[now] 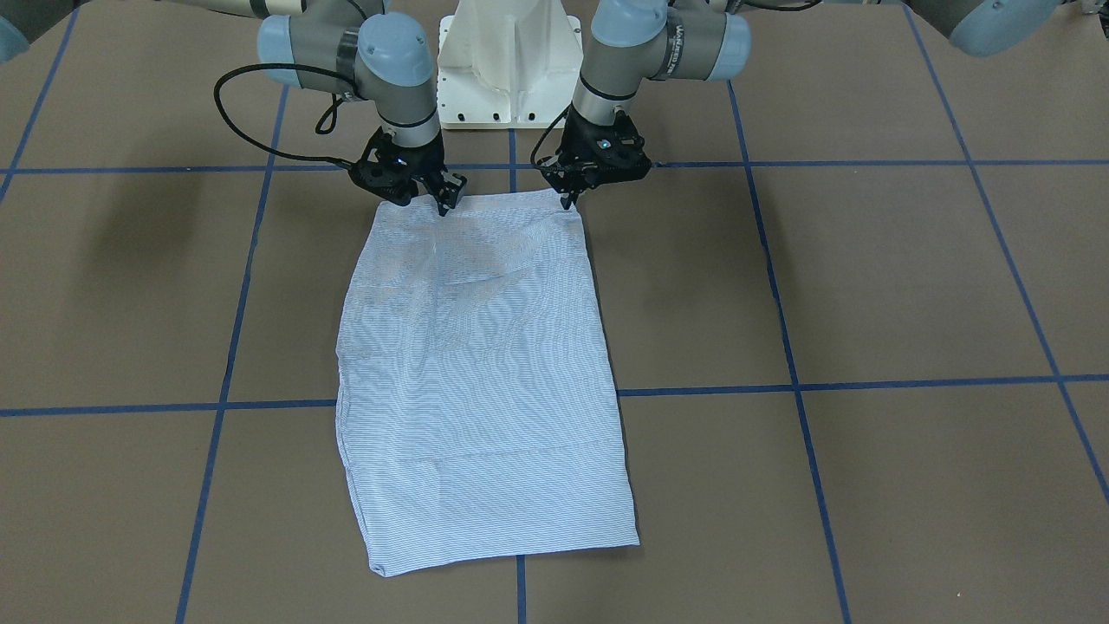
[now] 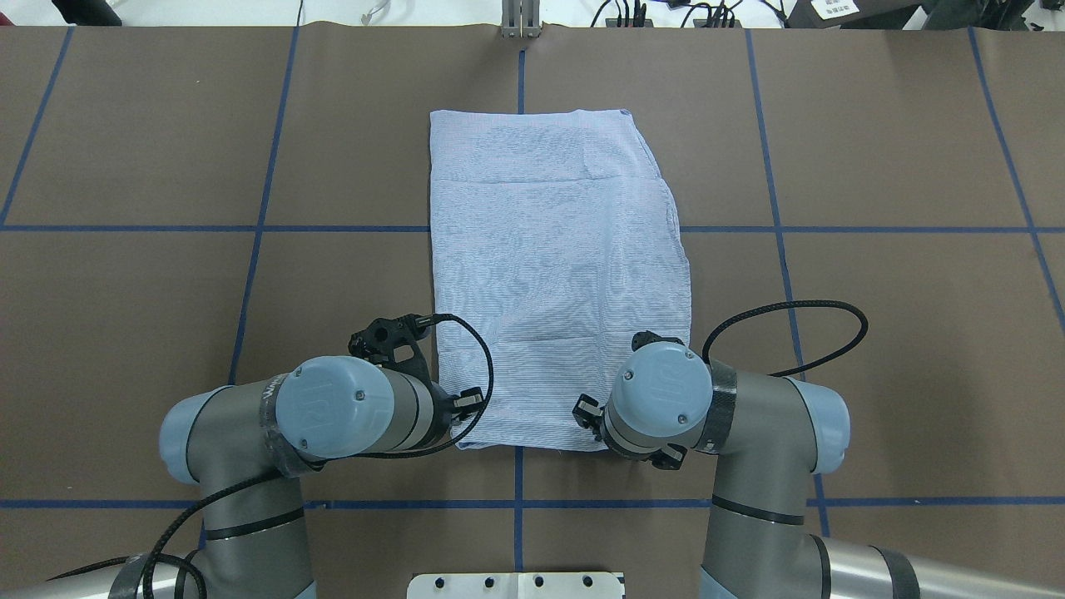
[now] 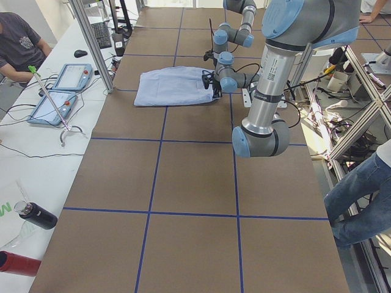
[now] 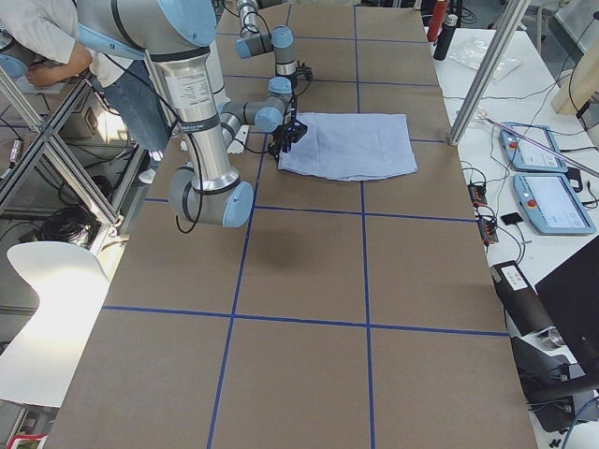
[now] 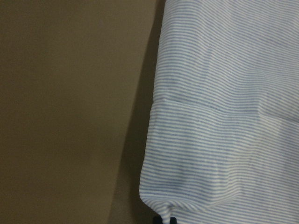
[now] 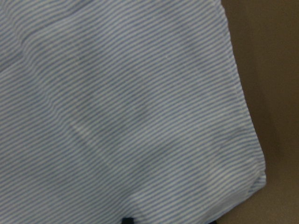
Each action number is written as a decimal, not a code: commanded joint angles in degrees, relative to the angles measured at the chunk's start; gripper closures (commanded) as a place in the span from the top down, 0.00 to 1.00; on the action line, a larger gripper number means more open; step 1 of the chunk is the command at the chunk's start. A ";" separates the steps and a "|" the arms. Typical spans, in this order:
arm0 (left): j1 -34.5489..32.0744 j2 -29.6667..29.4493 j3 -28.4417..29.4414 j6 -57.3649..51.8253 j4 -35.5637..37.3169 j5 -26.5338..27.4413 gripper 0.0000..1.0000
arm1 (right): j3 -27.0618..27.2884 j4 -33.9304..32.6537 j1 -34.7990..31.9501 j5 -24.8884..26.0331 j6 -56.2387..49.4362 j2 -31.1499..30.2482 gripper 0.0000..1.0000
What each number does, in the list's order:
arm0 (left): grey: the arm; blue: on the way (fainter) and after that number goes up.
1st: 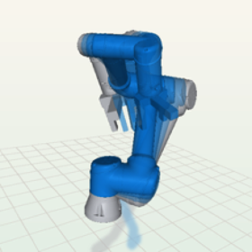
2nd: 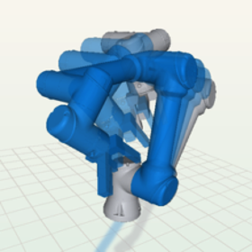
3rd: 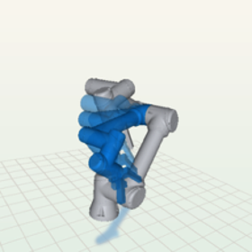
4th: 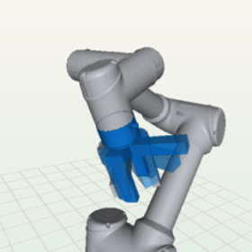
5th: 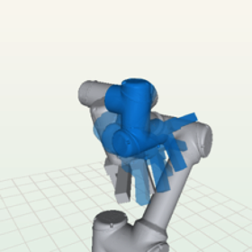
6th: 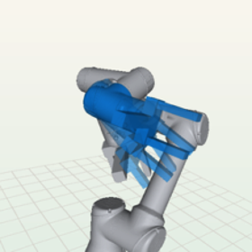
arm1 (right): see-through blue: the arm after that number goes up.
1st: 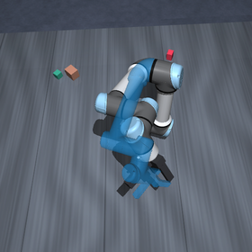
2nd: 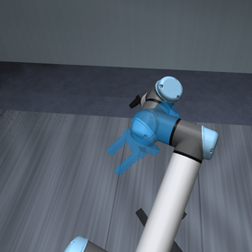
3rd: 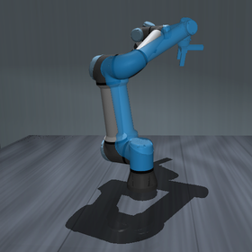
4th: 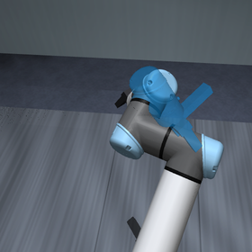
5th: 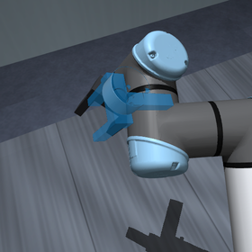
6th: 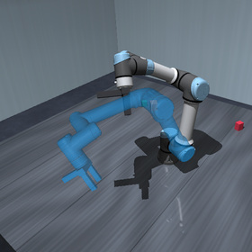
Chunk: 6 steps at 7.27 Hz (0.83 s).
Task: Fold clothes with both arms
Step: 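Grasp the near edge of the shirt with both grippers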
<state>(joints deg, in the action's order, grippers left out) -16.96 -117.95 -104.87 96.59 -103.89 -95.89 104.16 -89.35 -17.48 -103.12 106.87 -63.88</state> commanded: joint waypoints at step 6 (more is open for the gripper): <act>-0.09 0.18 -2.25 0.00 0.09 -0.35 0.00 | 2.80 0.14 -2.29 -2.78 3.87 0.33 0.00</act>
<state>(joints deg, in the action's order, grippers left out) -16.98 -117.91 -105.90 96.62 -103.87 -96.10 106.69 -89.29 -19.73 -105.05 110.54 -63.50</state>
